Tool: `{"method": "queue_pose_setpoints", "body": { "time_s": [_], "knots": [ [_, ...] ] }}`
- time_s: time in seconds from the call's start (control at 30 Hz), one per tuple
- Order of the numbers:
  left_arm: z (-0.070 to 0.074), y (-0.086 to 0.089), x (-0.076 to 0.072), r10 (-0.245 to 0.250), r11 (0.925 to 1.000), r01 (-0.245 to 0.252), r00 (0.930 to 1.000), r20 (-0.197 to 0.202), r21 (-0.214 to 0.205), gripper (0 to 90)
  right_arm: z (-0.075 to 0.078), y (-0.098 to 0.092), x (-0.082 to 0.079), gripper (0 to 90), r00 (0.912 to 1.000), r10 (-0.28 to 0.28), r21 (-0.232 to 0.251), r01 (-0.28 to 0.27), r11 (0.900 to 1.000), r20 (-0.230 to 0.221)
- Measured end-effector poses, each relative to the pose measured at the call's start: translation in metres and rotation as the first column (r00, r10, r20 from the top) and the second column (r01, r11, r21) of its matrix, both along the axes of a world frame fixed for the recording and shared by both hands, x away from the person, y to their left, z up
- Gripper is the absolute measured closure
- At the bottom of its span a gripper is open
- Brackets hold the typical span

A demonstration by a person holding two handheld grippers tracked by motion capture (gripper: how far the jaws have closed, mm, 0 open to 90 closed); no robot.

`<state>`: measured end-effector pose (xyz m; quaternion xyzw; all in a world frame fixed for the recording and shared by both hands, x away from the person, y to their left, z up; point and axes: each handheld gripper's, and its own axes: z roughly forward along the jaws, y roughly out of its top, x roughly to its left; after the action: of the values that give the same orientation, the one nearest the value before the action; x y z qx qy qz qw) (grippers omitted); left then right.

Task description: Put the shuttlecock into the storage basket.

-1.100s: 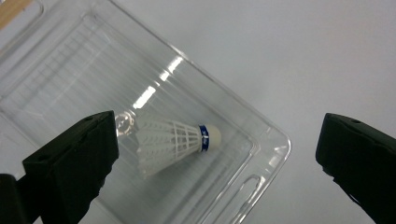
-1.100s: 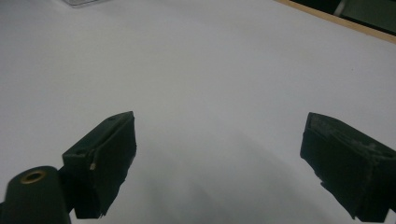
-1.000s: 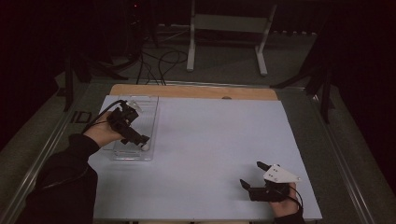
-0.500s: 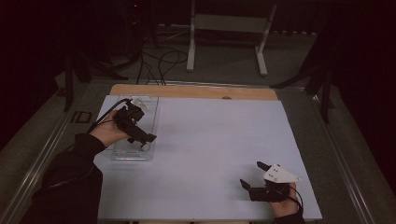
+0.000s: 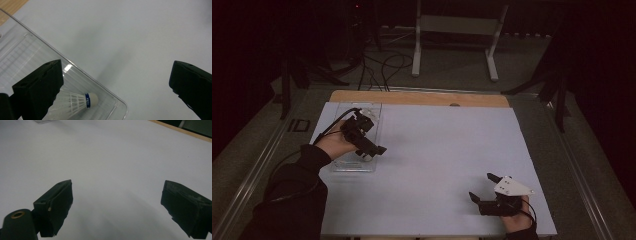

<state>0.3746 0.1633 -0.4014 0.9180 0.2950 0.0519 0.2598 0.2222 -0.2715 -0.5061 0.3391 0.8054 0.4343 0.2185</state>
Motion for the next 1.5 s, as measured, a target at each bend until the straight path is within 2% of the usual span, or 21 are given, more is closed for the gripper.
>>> {"method": "queue_pose_setpoints", "body": {
  "time_s": [0.2,0.47,0.57,0.67,0.97,1.03,1.3,1.5],
  "knots": [
    [-0.001,-0.006,-0.003,-0.011,0.9999,0.011,0.9999,0.012,-0.001,0.1,0.000,0.000,0.000,10.5,1.0000,-0.001,-0.001,0.001,1.0000,0.001],
    [-0.004,-0.013,-0.004,-0.019,0.9998,0.019,0.9998,-0.003,-0.005,0.1,0.000,0.000,0.000,10.5,1.0000,0.002,-0.001,-0.002,1.0000,0.001],
    [-0.006,-0.016,-0.004,-0.017,0.9998,0.017,0.9998,0.004,0.001,0.1,0.000,0.000,0.000,10.5,1.0000,0.002,0.000,-0.002,1.0000,0.001],
    [-0.008,-0.017,-0.005,-0.008,0.9999,0.008,1.0000,0.004,-0.015,0.1,0.000,0.000,0.000,10.5,1.0000,0.001,0.000,-0.001,1.0000,0.002],
    [-0.017,-0.025,-0.012,-0.017,0.9995,0.017,0.9998,0.007,-0.026,0.1,0.000,0.000,0.000,10.5,1.0000,0.001,0.000,-0.001,1.0000,0.002],
    [-0.019,-0.027,-0.015,-0.019,0.9989,0.019,0.9998,0.008,-0.042,0.1,0.000,0.000,0.000,10.5,1.0000,0.001,0.000,-0.001,1.0000,0.001],
    [-0.025,-0.033,-0.025,-0.039,0.9978,0.039,0.9992,0.008,-0.054,0.1,0.000,0.000,0.000,10.5,1.0000,0.003,0.000,-0.003,1.0000,0.002],
    [-0.029,-0.035,-0.032,-0.050,0.9954,0.050,0.9987,0.008,-0.081,0.1,0.001,0.000,0.000,10.5,1.0000,0.003,0.000,-0.003,1.0000,0.003]
  ]
}}
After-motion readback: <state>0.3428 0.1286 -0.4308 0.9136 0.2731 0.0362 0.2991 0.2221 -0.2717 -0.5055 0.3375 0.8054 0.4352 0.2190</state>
